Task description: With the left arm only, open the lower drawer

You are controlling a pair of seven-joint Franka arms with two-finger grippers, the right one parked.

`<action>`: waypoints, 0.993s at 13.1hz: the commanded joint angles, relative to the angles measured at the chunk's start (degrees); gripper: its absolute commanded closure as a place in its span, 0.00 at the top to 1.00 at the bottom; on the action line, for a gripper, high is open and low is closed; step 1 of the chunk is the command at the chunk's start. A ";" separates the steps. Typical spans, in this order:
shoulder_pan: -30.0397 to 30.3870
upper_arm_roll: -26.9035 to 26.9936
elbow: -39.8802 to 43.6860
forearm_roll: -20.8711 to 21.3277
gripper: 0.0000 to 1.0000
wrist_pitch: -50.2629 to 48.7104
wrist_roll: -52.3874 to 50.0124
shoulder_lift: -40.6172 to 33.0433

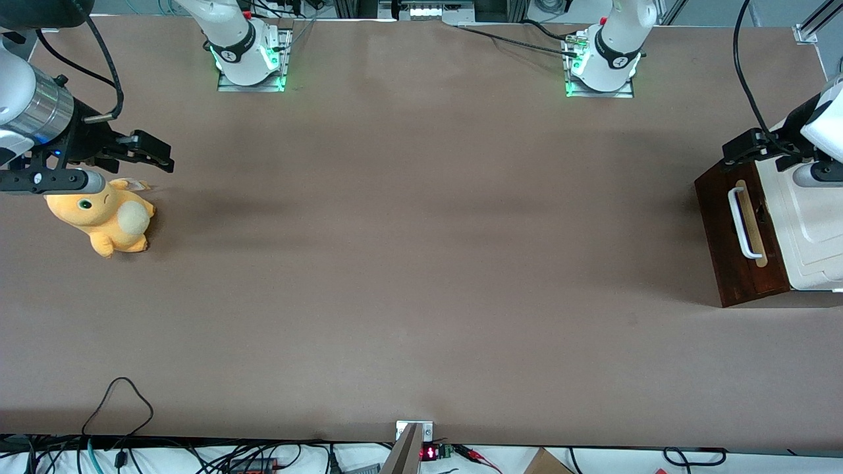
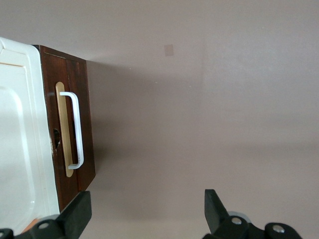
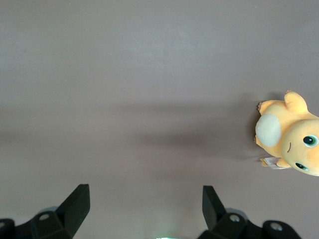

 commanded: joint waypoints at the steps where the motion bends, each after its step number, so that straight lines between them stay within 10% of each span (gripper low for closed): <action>1: 0.07 0.08 0.08 0.58 1.00 2.51 1.74 1.71; 4: -0.98 -1.23 -3.33 14.70 1.00 4.19 1.04 3.73; 13: -3.44 -5.01 -16.61 39.41 1.00 10.08 -22.05 8.74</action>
